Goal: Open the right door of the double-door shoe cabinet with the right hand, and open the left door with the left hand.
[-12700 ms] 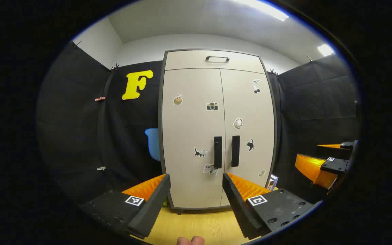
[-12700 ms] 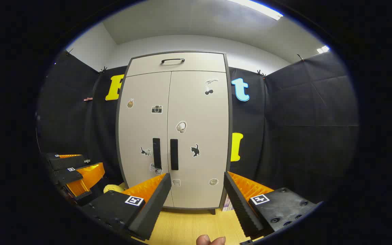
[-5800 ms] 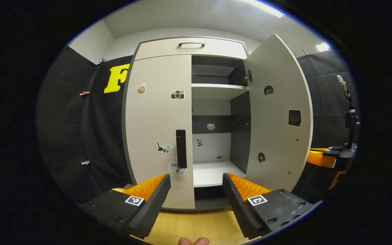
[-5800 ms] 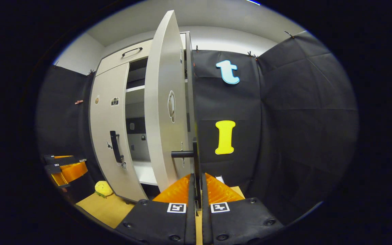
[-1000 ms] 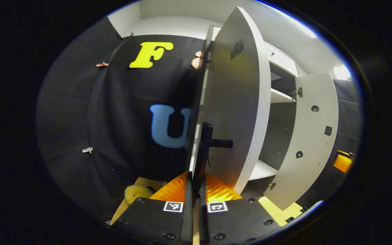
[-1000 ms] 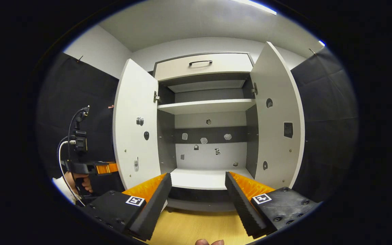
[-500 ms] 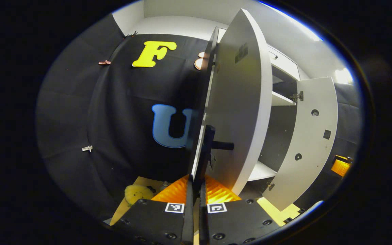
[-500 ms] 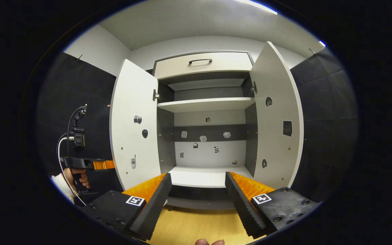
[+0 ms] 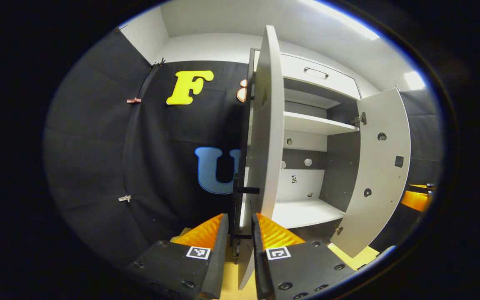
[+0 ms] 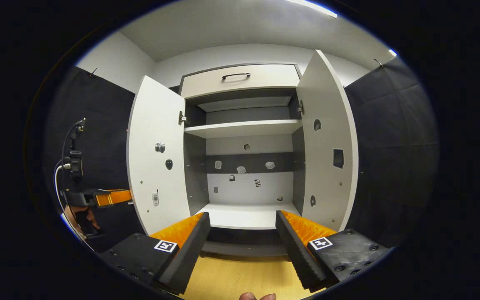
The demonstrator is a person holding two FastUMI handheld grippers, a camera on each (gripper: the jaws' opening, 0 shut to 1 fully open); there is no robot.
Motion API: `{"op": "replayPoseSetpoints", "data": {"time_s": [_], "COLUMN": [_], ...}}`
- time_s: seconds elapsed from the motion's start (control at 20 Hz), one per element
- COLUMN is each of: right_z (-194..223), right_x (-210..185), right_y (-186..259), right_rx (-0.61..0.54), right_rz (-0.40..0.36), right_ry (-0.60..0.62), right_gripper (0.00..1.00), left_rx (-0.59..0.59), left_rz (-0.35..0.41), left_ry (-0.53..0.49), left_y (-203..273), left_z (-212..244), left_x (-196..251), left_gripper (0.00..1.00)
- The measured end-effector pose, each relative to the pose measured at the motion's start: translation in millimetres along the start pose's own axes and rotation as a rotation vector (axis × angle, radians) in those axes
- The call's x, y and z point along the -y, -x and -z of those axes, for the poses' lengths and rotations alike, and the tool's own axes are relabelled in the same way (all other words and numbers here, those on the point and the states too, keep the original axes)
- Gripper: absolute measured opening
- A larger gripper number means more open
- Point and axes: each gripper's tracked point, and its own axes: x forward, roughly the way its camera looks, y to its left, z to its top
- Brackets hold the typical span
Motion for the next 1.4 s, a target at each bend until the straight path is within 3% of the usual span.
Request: {"op": "replayPoseSetpoints", "data": {"time_s": [0.05,0.35,0.4,0.45,0.5,0.55,0.9,1.4], "right_z": [-2,-11,-13,-16,-17,-19,-24,-25], "right_x": [3,25,28,30,32,35,48,60], "right_y": [-1,-2,-1,0,0,1,3,7], "right_rx": [0.000,0.011,0.012,0.017,0.022,0.027,0.026,0.027], "right_rz": [0.005,0.031,0.032,0.032,0.036,0.041,0.085,0.112], "right_ry": [-0.006,-0.003,-0.006,-0.008,-0.005,0.003,-0.034,-0.007], "right_gripper": [0.99,0.99,0.99,0.99,0.99,0.99,0.99,0.98], "left_rx": [0.014,0.043,0.044,0.047,0.047,0.048,0.046,0.059], "left_rz": [0.006,0.043,0.060,0.080,0.095,0.104,0.124,0.088], "left_ry": [-0.001,0.004,0.011,0.015,0.013,0.008,-0.042,-0.045], "left_y": [6,32,34,38,41,40,44,48], "left_z": [-4,-14,-15,-16,-18,-18,-17,-20], "left_x": [7,51,61,70,76,83,117,122], "left_gripper": [0.38,0.59,0.71,0.77,0.94,0.98,0.97,0.97]}}
